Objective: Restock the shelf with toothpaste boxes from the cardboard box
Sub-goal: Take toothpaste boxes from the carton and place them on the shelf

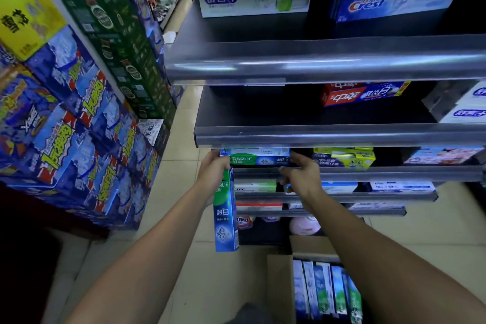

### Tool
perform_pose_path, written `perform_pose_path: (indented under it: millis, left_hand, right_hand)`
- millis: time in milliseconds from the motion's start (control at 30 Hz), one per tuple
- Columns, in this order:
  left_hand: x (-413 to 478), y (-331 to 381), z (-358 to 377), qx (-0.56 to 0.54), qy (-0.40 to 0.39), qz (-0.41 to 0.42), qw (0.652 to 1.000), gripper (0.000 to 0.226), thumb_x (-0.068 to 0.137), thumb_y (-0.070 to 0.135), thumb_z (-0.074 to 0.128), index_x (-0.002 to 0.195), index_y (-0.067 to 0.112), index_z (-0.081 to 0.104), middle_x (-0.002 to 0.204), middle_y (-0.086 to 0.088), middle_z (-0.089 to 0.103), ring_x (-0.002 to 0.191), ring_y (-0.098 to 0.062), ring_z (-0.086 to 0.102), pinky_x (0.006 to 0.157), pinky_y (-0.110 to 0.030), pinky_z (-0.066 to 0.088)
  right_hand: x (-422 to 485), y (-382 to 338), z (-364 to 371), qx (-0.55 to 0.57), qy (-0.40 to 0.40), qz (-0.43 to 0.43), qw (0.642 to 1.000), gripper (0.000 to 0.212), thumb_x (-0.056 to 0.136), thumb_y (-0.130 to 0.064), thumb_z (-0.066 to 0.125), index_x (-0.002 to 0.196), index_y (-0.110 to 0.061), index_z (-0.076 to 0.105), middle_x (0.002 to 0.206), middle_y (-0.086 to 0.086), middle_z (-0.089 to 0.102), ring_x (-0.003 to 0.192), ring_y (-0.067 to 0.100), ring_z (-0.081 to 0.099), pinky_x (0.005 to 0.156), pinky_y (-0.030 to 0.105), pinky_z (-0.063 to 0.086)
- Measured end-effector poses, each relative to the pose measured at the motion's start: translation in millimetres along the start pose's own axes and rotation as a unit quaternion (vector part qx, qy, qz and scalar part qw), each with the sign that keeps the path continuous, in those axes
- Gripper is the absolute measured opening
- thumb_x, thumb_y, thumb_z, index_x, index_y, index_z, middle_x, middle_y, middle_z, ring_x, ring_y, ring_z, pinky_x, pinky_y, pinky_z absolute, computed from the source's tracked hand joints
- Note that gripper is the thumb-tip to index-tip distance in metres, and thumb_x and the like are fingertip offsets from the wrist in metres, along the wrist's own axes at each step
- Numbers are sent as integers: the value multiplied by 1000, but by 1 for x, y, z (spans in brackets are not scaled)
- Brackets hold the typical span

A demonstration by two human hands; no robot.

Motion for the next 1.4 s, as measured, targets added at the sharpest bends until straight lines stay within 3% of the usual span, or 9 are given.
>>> perform_pose_path:
  millis: [100,200,267,367,533,633,767,1200,1400]
  left_hand:
    - [3,-6,3,7,-1,-5,1000,47,75,10,56,121,17,60,111,3,64,101,-12,56,72,-30,38]
    - [0,-14,4,-17,30,4,999,40,80,3,54,114,23,60,105,4,67,93,-14,60,70,-32,42]
    - [-2,-15,0,-62,79,10,995,37,81,3,55,108,29,59,104,4,66,88,-15,62,68,-32,44]
    - [-3,-16,-7,-162,138,-2,977,28,82,5,54,106,21,59,94,-2,63,73,-19,59,62,-29,42]
    - [-11,-9,-2,-328,157,-35,931,11,75,9,48,76,16,41,65,-4,40,51,-20,39,56,-26,32]
    - [-14,-5,7,-380,164,-52,909,20,72,12,48,73,20,29,69,-4,35,56,-21,35,60,-29,31]
    - [-21,-8,15,-409,137,-55,900,16,79,9,45,75,20,34,74,-5,42,60,-23,44,61,-31,38]
    - [-1,-21,-1,-119,105,111,981,27,78,-4,83,97,13,73,88,-1,77,78,-10,73,72,-20,57]
    - [30,-14,-10,20,150,132,980,21,80,5,85,88,19,71,84,6,75,79,-9,72,77,-29,58]
  right_hand:
    - [4,4,2,-39,-15,21,999,65,96,1,64,154,-13,39,141,9,57,65,25,60,45,27,46]
    - [2,5,1,-51,-9,32,998,69,95,-1,66,155,-16,36,116,10,67,64,25,59,46,28,47]
    - [-2,6,-5,-63,36,9,997,67,94,-7,69,154,-17,39,98,7,70,73,29,64,58,36,55]
    - [-18,15,-11,-111,83,-43,989,47,93,-14,71,138,-14,57,124,4,67,101,28,68,87,42,58]
    - [-54,36,0,-36,-97,54,993,35,89,-32,76,119,-19,66,111,1,73,79,17,66,62,33,53]
    - [-64,40,0,43,-208,123,969,37,87,-40,76,118,-22,65,100,0,78,77,25,72,67,39,61]
    - [-59,40,-1,116,-127,76,982,35,82,-3,81,111,-7,61,95,16,75,64,29,71,61,35,62]
    - [-8,-2,-17,21,78,-47,996,46,83,-6,82,125,-1,63,106,6,66,98,32,70,86,43,61]
    - [14,-9,-8,-37,67,-53,996,37,87,-8,78,120,2,65,101,9,73,71,27,68,65,39,61]
Point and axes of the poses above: each hand's wrist, its own x-axis towards the middle knuckle, its own z-axis out of the palm, y = z × x, the point moved 1 cm from there along x, towards the middle knuckle
